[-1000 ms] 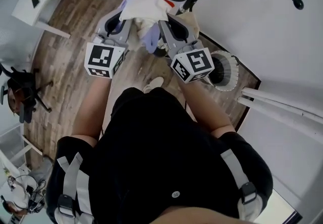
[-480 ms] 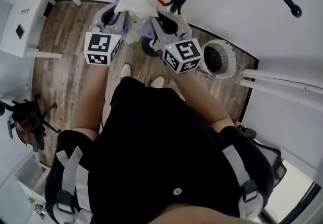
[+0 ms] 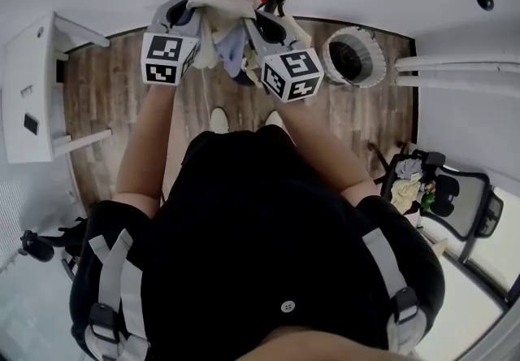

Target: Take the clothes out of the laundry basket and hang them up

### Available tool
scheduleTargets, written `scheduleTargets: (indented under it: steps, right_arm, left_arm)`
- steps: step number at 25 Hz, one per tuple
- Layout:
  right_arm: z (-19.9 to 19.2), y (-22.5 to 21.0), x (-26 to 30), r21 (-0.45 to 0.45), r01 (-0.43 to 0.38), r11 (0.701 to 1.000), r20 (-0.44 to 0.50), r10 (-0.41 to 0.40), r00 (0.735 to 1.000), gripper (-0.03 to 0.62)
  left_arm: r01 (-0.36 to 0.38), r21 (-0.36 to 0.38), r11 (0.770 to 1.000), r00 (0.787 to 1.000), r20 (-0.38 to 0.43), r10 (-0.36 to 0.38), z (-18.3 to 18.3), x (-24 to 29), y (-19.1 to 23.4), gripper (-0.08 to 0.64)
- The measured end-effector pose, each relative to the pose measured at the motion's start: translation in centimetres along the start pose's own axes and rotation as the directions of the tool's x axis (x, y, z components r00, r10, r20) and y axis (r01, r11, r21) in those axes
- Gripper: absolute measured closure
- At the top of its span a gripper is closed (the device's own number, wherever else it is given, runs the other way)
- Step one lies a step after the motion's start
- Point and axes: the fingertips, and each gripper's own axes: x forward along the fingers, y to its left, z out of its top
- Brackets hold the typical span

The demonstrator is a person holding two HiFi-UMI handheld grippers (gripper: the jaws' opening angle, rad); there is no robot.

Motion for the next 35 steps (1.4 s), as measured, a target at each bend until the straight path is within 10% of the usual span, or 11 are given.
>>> scheduleTargets:
  steps: [5,12,35]
  right_arm:
    - [-2.0,-2.1,1.1,0.016,0.162,0.987,-0.031,-0.162,0.986,0.544]
    - [-5.3,-5.2,2.0,0.037,0.293,0.955,-0.084,-0.289,0.954,0.541]
    - [-11.9,-5.3,3.7,0.109,0.32,0.941,-0.203,-0.294,0.934,0.459]
  left_arm:
    - [0.143,0.036,0.989,0.989,-0.039,-0.142,-1.8,3.9,0.1,0.531]
    - [0.278,-0.096,0.956,0.956,-0.071,-0.285,-5.1,8.2,-1.0,0.528]
    - [0.39,-0.194,0.9,0.89,-0.171,-0.423,-12.6,10.1,-2.7,0.505]
